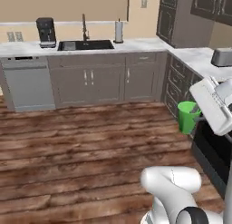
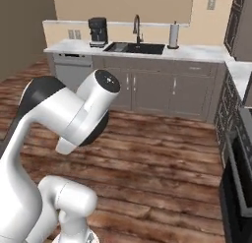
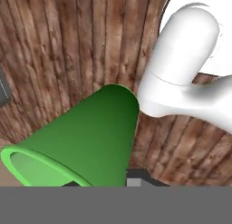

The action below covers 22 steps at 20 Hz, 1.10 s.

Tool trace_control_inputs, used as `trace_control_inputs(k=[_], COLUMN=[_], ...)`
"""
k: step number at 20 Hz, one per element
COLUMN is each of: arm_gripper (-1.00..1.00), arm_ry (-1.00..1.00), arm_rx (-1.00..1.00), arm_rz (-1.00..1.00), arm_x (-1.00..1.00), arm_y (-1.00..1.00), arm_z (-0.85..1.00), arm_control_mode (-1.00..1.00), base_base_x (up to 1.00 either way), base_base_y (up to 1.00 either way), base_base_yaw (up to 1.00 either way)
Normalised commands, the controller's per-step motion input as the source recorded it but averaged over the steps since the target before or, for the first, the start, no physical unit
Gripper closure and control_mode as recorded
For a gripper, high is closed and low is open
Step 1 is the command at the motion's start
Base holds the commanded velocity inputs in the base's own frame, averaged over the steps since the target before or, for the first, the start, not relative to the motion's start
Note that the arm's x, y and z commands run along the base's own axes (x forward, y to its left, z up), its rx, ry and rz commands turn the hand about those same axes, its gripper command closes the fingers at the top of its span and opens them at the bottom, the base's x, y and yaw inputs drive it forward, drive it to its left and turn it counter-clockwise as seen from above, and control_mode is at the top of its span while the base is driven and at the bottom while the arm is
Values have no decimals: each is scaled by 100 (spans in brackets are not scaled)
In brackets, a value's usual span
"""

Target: There is a tray on the dining counter. Grab the cup, mug, and pitcher and place them on the tray. The pitcher may be placed next to the tray if it cannot fit the tray.

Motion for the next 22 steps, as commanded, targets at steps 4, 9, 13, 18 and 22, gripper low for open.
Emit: trace_control_inputs(k=[4,9,13,18,22], arm_gripper=[100,100,100,100,100], arm_ry=[0,0,0,0,0], arm_rx=[0,0,0,0,0], arm_rz=[0,0,0,0,0], arm_x=[0,0,0,0,0], arm_y=[0,0,0,0,0], arm_z=[0,0,0,0,0], arm_control_mode=[100,100,100,100,100], base_base_x=[7,0,4,54,100], base_base_y=[18,14,13,20,2], base_base_yaw=[94,100,95,64,10])
